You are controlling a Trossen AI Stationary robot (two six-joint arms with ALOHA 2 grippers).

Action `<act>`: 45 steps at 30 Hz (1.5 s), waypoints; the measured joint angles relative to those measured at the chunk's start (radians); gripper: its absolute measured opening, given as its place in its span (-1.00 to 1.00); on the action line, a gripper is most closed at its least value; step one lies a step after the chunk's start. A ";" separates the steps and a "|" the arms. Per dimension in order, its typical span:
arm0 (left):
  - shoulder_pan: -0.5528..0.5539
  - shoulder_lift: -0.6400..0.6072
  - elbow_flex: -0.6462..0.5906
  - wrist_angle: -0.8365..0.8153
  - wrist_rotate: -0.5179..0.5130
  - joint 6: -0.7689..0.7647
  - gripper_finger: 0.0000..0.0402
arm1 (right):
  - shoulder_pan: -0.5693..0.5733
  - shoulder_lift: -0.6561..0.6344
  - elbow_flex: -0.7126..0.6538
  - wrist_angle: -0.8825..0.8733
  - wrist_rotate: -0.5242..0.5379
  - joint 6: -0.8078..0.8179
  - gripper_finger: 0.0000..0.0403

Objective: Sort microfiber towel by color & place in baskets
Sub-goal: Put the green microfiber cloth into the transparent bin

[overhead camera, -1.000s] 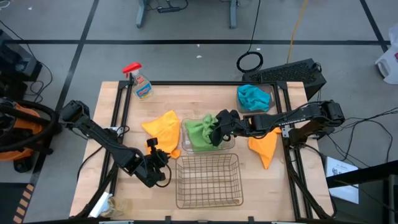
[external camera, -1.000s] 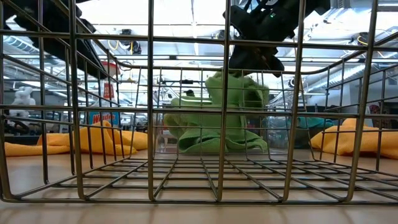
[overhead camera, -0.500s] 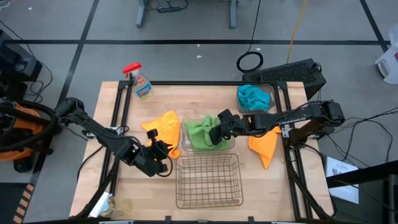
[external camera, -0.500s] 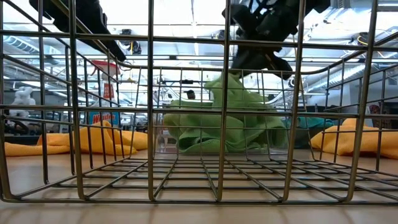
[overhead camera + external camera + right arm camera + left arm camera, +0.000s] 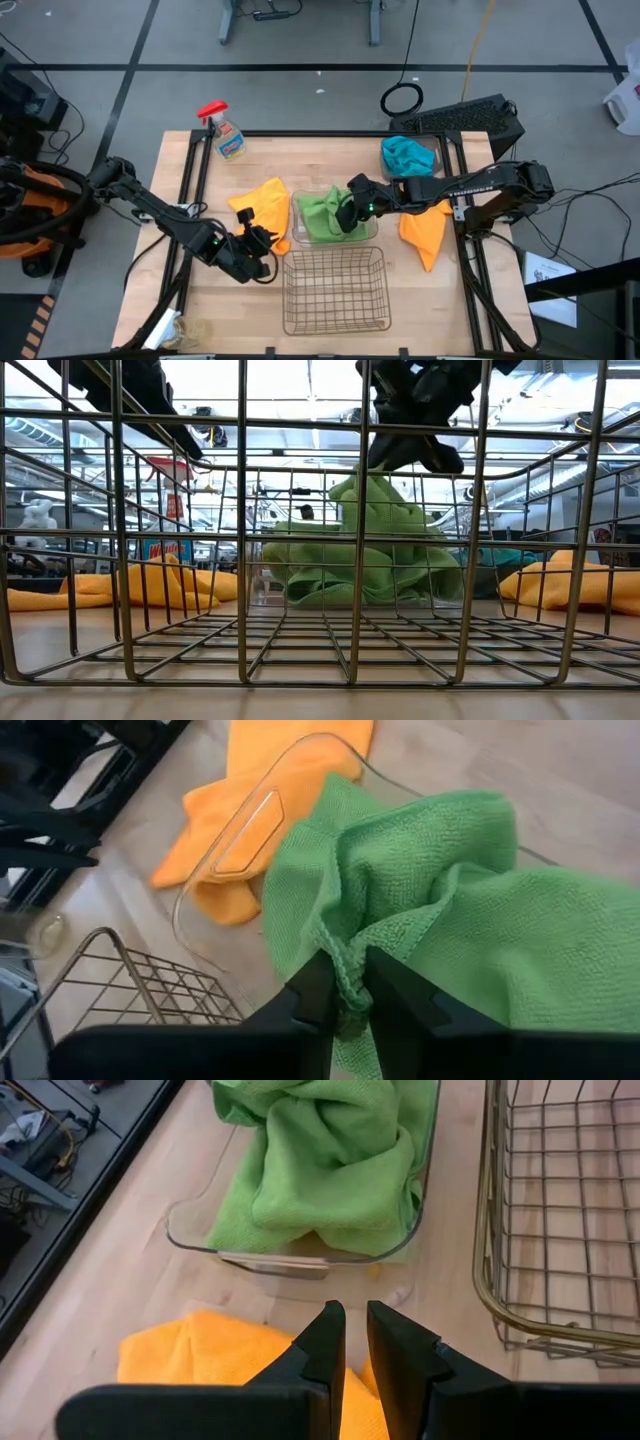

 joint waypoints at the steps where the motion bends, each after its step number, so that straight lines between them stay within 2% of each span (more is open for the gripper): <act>1: 0.000 0.000 0.000 0.004 0.000 -0.001 -0.73 | -0.001 0.000 0.002 -0.004 0.007 0.000 -0.76; 6: 0.000 0.000 0.000 0.027 0.000 0.000 -0.73 | -0.015 0.000 0.021 -0.072 0.027 -0.012 -0.79; 9: 0.000 0.000 0.000 0.026 0.000 0.000 -0.73 | -0.020 0.000 0.021 -0.126 0.052 -0.050 -0.73; 13: 0.000 0.000 0.000 0.025 0.000 0.000 -0.73 | -0.020 0.000 0.021 -0.197 0.101 -0.066 -0.56; 24: 0.000 0.000 0.000 0.024 0.012 -0.001 -0.73 | -0.011 0.001 0.047 -0.224 0.075 -0.071 0.00; 32: 0.000 0.000 0.000 0.024 0.019 -0.001 -0.73 | 0.025 0.000 0.179 -0.289 0.079 -0.108 0.17; 35: 0.000 0.000 0.000 0.023 0.019 -0.001 -0.73 | 0.042 0.002 0.181 -0.238 0.088 -0.123 0.13; 38: 0.000 0.000 0.000 0.023 0.019 -0.001 -0.73 | 0.049 0.027 0.161 -0.149 0.101 -0.107 0.00; 41: 0.000 0.000 0.000 0.020 0.020 -0.001 -0.73 | 0.047 0.074 0.140 -0.111 0.099 -0.065 -0.24; 45: 0.000 0.000 0.000 0.021 0.020 -0.001 -0.73 | 0.012 0.147 0.140 -0.105 0.097 -0.018 -0.67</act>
